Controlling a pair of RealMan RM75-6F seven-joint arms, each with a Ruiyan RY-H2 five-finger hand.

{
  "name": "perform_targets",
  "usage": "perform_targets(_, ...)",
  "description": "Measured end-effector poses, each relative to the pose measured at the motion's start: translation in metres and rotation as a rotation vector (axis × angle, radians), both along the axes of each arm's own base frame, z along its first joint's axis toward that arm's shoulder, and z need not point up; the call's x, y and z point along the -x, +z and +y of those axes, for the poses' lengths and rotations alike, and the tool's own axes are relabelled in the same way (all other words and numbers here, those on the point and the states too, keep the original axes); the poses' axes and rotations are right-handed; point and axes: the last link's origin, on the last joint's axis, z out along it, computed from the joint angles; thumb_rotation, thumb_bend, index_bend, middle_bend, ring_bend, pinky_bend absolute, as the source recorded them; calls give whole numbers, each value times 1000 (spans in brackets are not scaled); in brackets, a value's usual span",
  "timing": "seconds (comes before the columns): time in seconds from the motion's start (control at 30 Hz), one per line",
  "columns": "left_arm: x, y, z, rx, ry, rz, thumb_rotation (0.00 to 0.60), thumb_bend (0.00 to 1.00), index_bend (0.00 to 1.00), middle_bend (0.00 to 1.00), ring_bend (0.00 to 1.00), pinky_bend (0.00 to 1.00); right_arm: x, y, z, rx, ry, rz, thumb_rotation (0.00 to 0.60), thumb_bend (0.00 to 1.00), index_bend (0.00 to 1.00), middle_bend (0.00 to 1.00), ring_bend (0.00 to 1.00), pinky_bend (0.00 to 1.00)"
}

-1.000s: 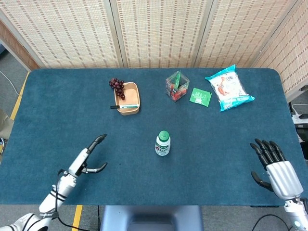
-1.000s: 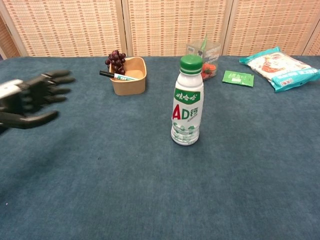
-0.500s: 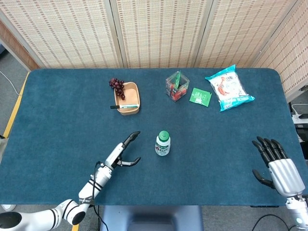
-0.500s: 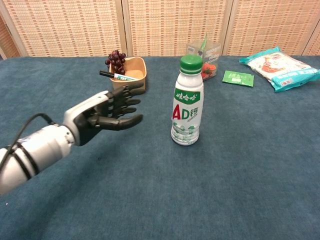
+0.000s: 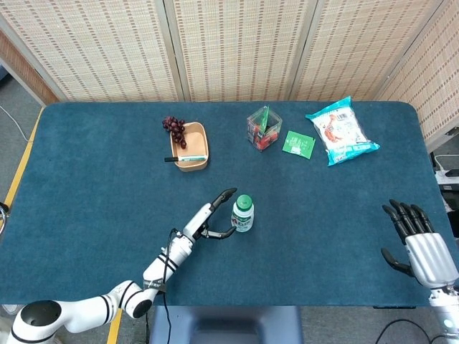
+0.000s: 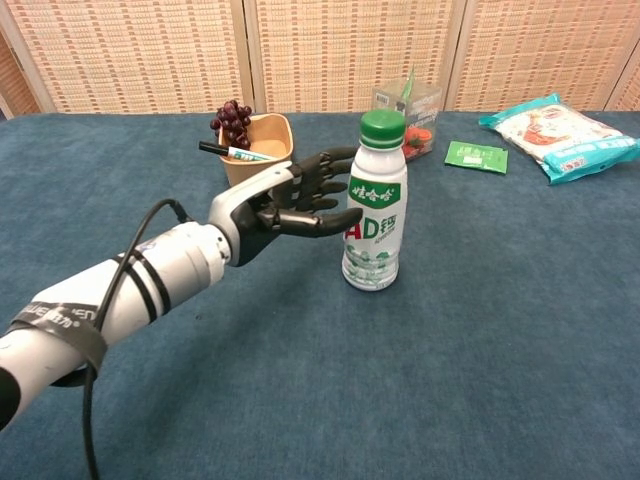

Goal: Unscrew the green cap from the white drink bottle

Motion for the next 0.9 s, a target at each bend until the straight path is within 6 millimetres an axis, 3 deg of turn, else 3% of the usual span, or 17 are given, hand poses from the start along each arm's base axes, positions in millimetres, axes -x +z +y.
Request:
perform_targets(0.3,-21,-11,-1,23,-55,0,600,345,0,0,0,0,2,4,-1,13,-15,-6,600,241,0,0,0,0)
perform_targets(0.6,-37,-23,13,5,-59,49,600,345,13,10,0,0,3,7,-1,14,-18,-15,600,241,0,0,0,0)
perform_targets(0.7,-40,-25,14,2,-61,56,600,345,98,86,0,0,3,9,0,20,-19,-21,600,241,0,0,0,0)
perform_targets(0.9,-39,-28,13,-1,-56,65,600,359,313,336,1,0,4,9,0,13,-21,-20,600,241,0,0,0,0)
